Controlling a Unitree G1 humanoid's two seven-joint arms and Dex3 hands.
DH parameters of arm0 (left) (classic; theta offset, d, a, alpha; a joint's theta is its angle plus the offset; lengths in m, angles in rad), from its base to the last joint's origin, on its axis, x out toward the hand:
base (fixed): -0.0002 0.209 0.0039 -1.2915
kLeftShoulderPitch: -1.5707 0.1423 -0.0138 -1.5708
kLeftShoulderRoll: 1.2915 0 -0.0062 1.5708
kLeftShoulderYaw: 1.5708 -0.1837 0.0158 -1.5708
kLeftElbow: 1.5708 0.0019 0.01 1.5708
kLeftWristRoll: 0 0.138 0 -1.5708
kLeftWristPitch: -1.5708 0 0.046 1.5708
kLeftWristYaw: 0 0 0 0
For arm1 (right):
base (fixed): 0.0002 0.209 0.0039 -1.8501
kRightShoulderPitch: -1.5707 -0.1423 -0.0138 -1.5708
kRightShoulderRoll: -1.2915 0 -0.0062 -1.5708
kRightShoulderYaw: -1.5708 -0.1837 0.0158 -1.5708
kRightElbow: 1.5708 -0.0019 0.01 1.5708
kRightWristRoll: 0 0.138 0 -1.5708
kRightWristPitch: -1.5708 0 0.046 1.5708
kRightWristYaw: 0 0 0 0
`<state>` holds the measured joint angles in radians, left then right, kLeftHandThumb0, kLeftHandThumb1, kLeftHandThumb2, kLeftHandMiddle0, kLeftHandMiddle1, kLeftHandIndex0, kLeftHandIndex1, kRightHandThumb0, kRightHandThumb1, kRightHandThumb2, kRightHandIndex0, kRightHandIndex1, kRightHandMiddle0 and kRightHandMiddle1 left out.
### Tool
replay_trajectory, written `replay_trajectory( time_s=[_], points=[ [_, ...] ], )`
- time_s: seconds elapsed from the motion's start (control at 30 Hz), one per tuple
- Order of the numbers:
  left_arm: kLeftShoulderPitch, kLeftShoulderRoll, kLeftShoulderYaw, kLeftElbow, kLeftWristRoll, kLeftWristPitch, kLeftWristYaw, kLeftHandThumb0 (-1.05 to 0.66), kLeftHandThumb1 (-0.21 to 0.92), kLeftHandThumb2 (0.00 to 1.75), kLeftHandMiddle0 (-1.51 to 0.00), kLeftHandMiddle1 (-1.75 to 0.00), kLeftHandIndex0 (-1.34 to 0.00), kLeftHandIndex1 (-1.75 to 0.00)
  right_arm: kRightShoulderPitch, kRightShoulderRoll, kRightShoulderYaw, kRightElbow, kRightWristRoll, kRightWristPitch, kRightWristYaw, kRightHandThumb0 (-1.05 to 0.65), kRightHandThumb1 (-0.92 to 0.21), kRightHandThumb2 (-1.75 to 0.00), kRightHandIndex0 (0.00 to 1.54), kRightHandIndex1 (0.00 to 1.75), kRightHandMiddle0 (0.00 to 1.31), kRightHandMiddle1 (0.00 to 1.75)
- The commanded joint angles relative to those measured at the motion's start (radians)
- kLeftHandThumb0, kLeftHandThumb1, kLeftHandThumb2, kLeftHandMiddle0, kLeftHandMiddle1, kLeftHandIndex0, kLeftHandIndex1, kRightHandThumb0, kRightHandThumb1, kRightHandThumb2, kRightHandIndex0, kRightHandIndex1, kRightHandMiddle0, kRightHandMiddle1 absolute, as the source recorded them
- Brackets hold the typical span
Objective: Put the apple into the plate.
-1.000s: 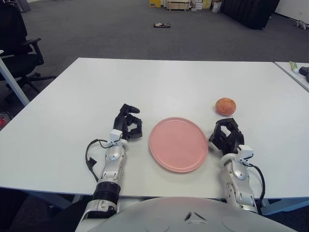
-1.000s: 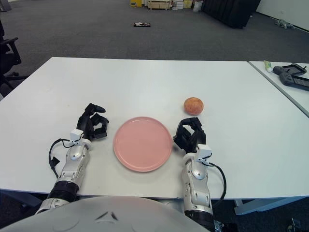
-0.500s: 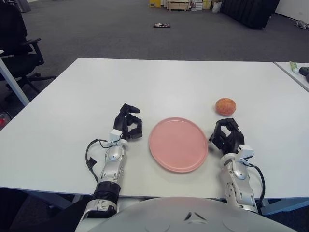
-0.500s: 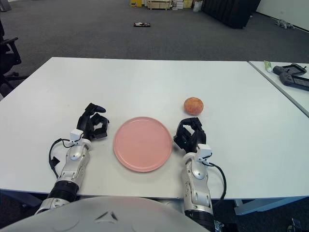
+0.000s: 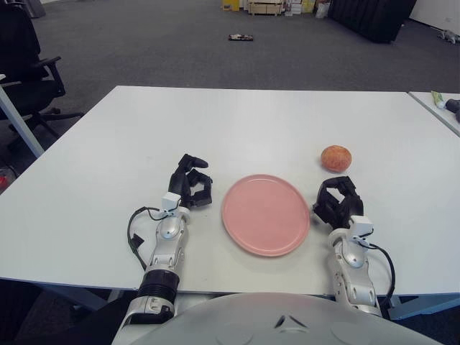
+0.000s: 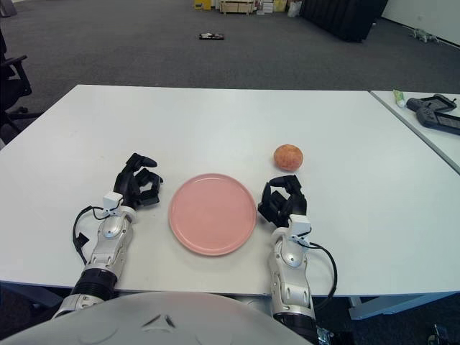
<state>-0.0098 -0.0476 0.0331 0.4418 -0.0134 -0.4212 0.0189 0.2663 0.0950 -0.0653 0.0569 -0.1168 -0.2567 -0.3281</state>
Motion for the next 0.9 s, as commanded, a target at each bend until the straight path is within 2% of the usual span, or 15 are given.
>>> replay_trajectory(
  time_s=[0.0,0.07,0.1,0.13,0.2,0.23,0.33,0.57,0.67,0.87],
  points=[
    [0.013,-0.004,0.000,0.024,-0.002,0.008,-0.001,-0.01,0.27,1.32,-0.70,-1.58,-0.45,-1.75,-0.028,-0.039,0.019,0.086,-0.181,-0.172,-0.135,-0.41,-0.56,-1.02,0.96,1.75,0.43,1.75],
    [0.013,-0.004,0.000,0.024,0.001,0.006,0.002,-0.01,0.27,1.33,-0.70,-1.58,-0.45,-1.75,-0.035,-0.065,0.030,0.095,-0.278,-0.192,-0.202,-0.40,-0.58,-0.99,0.93,1.75,0.41,1.75],
    [0.013,-0.004,0.000,0.025,0.003,0.006,0.004,-0.01,0.27,1.33,-0.70,-1.58,-0.45,-1.75,-0.038,-0.075,0.035,0.095,-0.320,-0.193,-0.230,-0.39,-0.65,-0.90,0.81,1.74,0.37,1.75],
    [0.014,-0.004,0.000,0.023,0.005,0.008,0.007,-0.01,0.27,1.33,-0.70,-1.59,-0.45,-1.75,-0.037,-0.088,0.042,0.087,-0.371,-0.175,-0.253,-0.38,-0.75,-0.76,0.62,1.74,0.30,1.75],
    [0.015,-0.004,0.000,0.020,0.009,0.014,0.012,-0.01,0.27,1.33,-0.70,-1.58,-0.45,-1.75,-0.037,-0.107,0.051,0.071,-0.431,-0.138,-0.271,-0.37,-0.83,-0.65,0.36,1.56,0.24,1.75],
    [0.015,-0.004,0.000,0.019,0.011,0.017,0.014,-0.01,0.27,1.33,-0.69,-1.59,-0.44,-1.75,-0.037,-0.115,0.054,0.064,-0.452,-0.122,-0.275,-0.47,-0.86,-0.66,0.23,1.36,0.15,1.51],
    [0.015,-0.004,0.000,0.018,0.014,0.022,0.017,-0.01,0.28,1.33,-0.69,-1.60,-0.44,-1.75,-0.043,-0.136,0.059,0.053,-0.503,-0.091,-0.296,-0.61,-0.89,-0.66,0.08,1.05,0.05,1.14],
    [0.015,-0.008,0.003,0.019,0.000,0.013,0.005,-0.01,0.28,1.32,-0.70,-1.57,-0.43,-1.75,-0.062,-0.160,0.067,0.037,-0.616,0.009,-0.378,-0.74,-0.73,-0.61,0.00,0.23,0.00,0.48],
    [0.015,-0.009,0.004,0.021,-0.006,0.009,0.000,-0.01,0.28,1.31,-0.71,-1.56,-0.43,-1.75,-0.070,-0.168,0.072,0.020,-0.648,0.062,-0.382,-0.77,-0.68,-0.61,0.00,0.08,0.00,0.30],
    [0.016,-0.009,0.005,0.021,-0.010,0.013,-0.003,-0.01,0.28,1.29,-0.72,-1.52,-0.45,-1.75,-0.087,-0.191,0.079,-0.028,-0.685,0.180,-0.326,-0.84,-0.63,-0.59,0.00,0.01,0.00,0.05]
  ],
)
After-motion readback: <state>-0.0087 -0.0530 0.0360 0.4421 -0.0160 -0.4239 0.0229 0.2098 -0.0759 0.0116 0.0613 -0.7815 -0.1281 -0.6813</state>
